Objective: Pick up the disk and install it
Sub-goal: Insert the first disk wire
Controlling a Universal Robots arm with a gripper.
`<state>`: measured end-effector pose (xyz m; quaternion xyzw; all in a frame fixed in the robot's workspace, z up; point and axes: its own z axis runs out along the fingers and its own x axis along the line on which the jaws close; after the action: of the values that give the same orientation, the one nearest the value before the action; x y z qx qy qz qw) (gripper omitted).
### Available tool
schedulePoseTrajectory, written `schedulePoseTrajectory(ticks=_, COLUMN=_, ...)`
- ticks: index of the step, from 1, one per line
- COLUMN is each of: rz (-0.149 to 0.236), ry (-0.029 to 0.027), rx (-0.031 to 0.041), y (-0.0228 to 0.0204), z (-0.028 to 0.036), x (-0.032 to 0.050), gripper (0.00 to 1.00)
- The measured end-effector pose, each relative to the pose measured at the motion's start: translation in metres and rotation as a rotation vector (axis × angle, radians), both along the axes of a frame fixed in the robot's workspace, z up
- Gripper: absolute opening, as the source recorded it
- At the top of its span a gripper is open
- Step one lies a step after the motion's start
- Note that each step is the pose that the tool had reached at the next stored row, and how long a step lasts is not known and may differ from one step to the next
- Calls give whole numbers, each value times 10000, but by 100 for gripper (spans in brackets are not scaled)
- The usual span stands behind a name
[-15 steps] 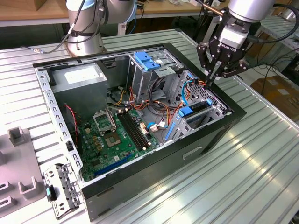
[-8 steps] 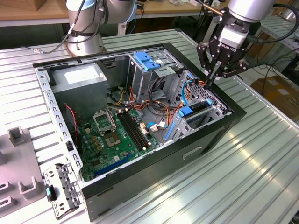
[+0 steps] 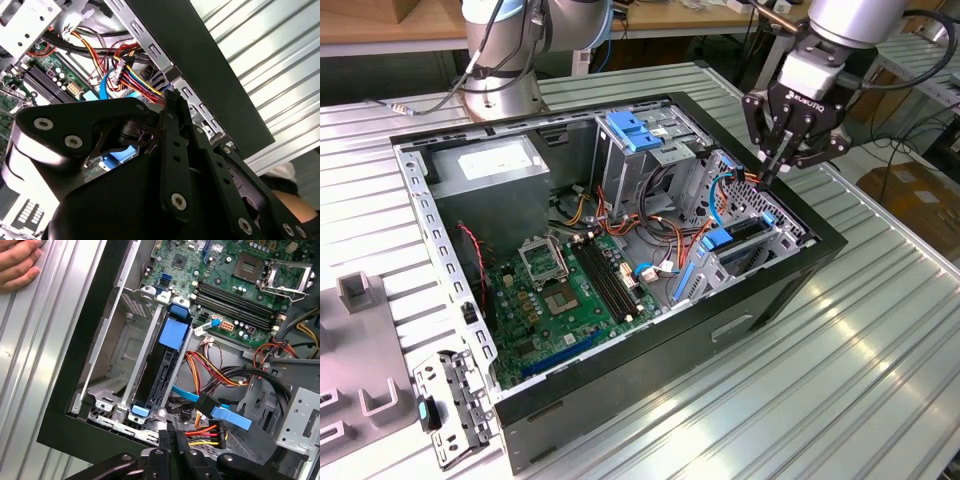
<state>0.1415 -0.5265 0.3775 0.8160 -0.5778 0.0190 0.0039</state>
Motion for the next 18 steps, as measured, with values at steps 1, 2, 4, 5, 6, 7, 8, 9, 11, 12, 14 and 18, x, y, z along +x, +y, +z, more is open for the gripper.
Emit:
schedulePoseTrajectory(ticks=1, rz=-134, ry=0, rx=0, y=0, z=0, x=0, gripper=16)
schedulePoseTrajectory(ticks=2, rz=-313, ry=0, rx=0, y=0, z=-1, x=0, gripper=16)
schedulePoseTrajectory(ticks=4, rz=-659, ry=0, rx=0, y=0, z=-4, x=0, gripper=16)
schedulePoseTrajectory(ticks=5, rz=-831, ry=0, rx=-1, y=1, z=-6, x=0, gripper=16)
schedulePoseTrajectory(ticks=6, rz=-993, ry=0, rx=-2, y=1, z=-8, x=0, gripper=16)
schedulePoseTrajectory(ticks=7, rz=-1157, ry=0, rx=1, y=0, z=-13, x=-1, gripper=16)
schedulePoseTrajectory(ticks=8, rz=-1194, ry=1, rx=0, y=0, z=-17, x=-10, gripper=16)
schedulePoseTrajectory(ticks=9, rz=-1202, ry=2, rx=1, y=0, z=-21, x=-45, gripper=16)
schedulePoseTrajectory(ticks=11, rz=-1206, ry=4, rx=0, y=0, z=-30, x=-134, gripper=16)
schedulePoseTrajectory(ticks=12, rz=-1304, ry=7, rx=0, y=0, z=-34, x=-136, gripper=16)
schedulePoseTrajectory(ticks=14, rz=-1729, ry=11, rx=-1, y=0, z=-44, x=-137, gripper=16)
schedulePoseTrajectory(ticks=18, rz=-2312, ry=11, rx=-1, y=-7, z=-60, x=-137, gripper=16)
